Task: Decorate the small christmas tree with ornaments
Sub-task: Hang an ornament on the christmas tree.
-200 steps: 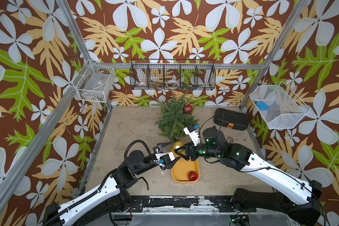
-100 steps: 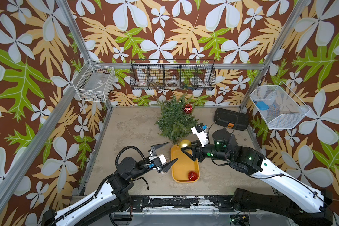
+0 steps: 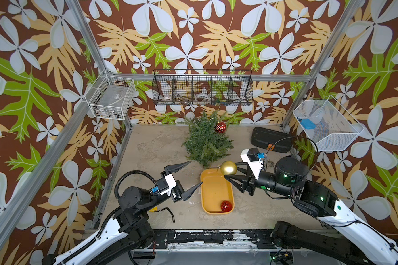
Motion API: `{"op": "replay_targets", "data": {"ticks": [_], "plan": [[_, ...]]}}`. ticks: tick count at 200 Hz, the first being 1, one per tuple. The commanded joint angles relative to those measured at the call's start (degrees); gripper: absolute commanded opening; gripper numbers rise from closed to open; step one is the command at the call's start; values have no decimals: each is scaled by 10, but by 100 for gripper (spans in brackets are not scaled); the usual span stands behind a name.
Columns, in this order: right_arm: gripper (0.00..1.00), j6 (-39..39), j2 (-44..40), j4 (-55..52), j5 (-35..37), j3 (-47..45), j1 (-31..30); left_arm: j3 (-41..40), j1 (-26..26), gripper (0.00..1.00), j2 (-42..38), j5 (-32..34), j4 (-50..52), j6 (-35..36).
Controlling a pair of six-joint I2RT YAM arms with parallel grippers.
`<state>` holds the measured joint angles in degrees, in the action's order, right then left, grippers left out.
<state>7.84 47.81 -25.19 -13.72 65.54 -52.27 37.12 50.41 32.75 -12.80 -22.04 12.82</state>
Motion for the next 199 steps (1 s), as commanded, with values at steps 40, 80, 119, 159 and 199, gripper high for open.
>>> {"op": "replay_targets", "data": {"ticks": [40,80,119,159,199], "plan": [[56,-130,-58,81,107,-18,0,137,-78,83,95,-72,137,-46],[51,-171,-62,108,159,-19,0,143,-253,84,130,-245,54,-146],[48,-223,-44,155,160,-24,0,161,-348,82,185,-400,-42,-224],[49,-271,-6,154,52,18,-1,107,-347,83,173,-500,-189,-246],[48,-299,-5,187,-102,12,0,15,-301,83,132,-434,-320,-260]]}}
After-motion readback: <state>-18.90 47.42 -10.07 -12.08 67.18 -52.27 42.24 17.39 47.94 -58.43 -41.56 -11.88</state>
